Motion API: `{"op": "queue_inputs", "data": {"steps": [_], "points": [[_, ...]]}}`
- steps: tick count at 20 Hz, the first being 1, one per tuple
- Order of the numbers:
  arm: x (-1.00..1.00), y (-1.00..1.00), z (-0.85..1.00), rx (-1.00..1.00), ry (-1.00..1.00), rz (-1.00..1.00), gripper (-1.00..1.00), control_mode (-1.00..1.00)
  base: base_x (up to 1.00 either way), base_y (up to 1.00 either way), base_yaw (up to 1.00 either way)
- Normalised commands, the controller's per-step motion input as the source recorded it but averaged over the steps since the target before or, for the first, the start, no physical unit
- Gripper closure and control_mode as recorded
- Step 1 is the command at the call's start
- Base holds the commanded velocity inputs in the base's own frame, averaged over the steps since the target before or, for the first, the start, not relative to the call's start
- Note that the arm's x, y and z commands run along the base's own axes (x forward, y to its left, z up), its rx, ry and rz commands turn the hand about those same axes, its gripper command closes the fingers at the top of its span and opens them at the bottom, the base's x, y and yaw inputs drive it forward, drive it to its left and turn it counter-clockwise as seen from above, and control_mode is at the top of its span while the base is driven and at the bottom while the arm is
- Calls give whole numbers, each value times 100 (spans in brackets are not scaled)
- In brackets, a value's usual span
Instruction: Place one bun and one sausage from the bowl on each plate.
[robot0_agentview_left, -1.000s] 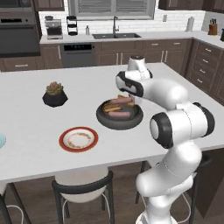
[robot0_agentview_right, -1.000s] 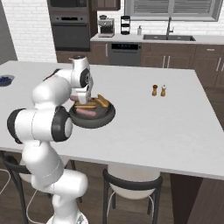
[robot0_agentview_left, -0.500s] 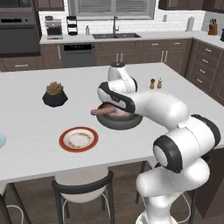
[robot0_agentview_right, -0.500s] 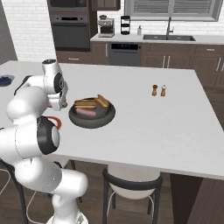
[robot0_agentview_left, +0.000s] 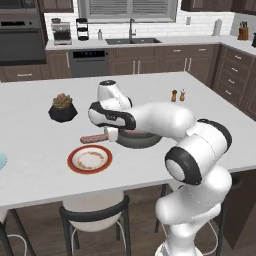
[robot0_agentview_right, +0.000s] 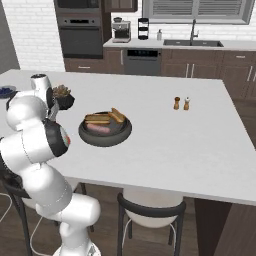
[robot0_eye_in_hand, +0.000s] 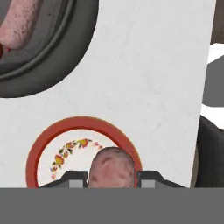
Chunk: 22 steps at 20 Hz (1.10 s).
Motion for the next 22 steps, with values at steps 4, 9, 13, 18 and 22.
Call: {"op": "queue_inputs", "data": {"steps": [4,9,13,18,22], "points": [[5,42,-77,0,6,-2,100,-100,0,0,0],[21,7,-84,1,-2,-10,100,-100,0,0,0],[22,0,-65,2,-7,-13,100,-100,0,0,0],[38,0,-30,2,-10,-11,100,-100,0,0,0],[16,3,-17,0,-12,-10,100,-100,0,0,0]]}}
